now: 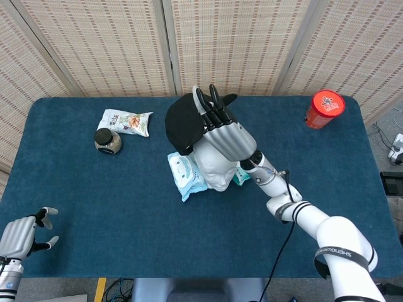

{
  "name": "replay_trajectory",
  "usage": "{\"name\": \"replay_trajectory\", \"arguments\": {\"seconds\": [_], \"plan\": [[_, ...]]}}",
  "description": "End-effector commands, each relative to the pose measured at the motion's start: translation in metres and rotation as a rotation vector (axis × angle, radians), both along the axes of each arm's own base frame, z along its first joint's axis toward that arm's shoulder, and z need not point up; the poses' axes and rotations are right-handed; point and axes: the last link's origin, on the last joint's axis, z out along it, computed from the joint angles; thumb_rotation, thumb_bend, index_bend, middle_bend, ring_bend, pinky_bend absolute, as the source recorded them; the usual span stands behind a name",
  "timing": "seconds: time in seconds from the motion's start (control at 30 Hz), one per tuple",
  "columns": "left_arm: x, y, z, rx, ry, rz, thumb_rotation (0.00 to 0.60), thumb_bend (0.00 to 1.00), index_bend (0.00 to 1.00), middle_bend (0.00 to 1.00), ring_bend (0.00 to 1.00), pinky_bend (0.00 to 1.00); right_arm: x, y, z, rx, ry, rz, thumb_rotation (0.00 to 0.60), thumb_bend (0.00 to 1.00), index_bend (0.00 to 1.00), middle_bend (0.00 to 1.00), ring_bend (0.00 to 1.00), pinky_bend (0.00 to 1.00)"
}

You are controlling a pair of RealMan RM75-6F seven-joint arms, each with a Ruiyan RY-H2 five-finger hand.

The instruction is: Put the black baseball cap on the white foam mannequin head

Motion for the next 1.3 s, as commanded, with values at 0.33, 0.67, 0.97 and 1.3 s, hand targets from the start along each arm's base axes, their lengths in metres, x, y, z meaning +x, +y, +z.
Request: {"name": "replay_trajectory", "arguments": {"seconds": [0.33, 0.67, 0.97, 1.3], "plan": [[-0.002, 0.0, -0.007, -0.022, -0.004, 0.009, 0.6, 0.17, 0.32, 0.54, 0.45, 0.56, -0.025, 0.03, 0.014, 0.023, 0.02, -0.011, 0.6, 0.49, 0.76, 0.18, 0.02, 0.04], [-0.003, 0.0, -0.01, -0.032, -0.005, 0.013, 0.6, 0.17, 0.32, 0.54, 0.45, 0.56, -0.042, 0.064, 0.01, 0.096, 0.037, -0.011, 0.6, 0.49, 0.77, 0.18, 0.02, 0.03], [-0.003, 0.0, -0.01, -0.035, -0.008, 0.014, 0.6, 0.17, 0.32, 0.54, 0.45, 0.56, -0.059, 0.08, 0.018, 0.111, 0.042, -0.049, 0.6, 0.49, 0.77, 0.18, 0.02, 0.02], [-0.004, -0.001, -0.013, -0.045, -0.009, 0.018, 0.6, 0.17, 0.32, 0.54, 0.45, 0.56, -0.08, 0.093, 0.022, 0.13, 0.034, -0.095, 0.6, 0.49, 0.77, 0.18, 0.02, 0.02]]}}
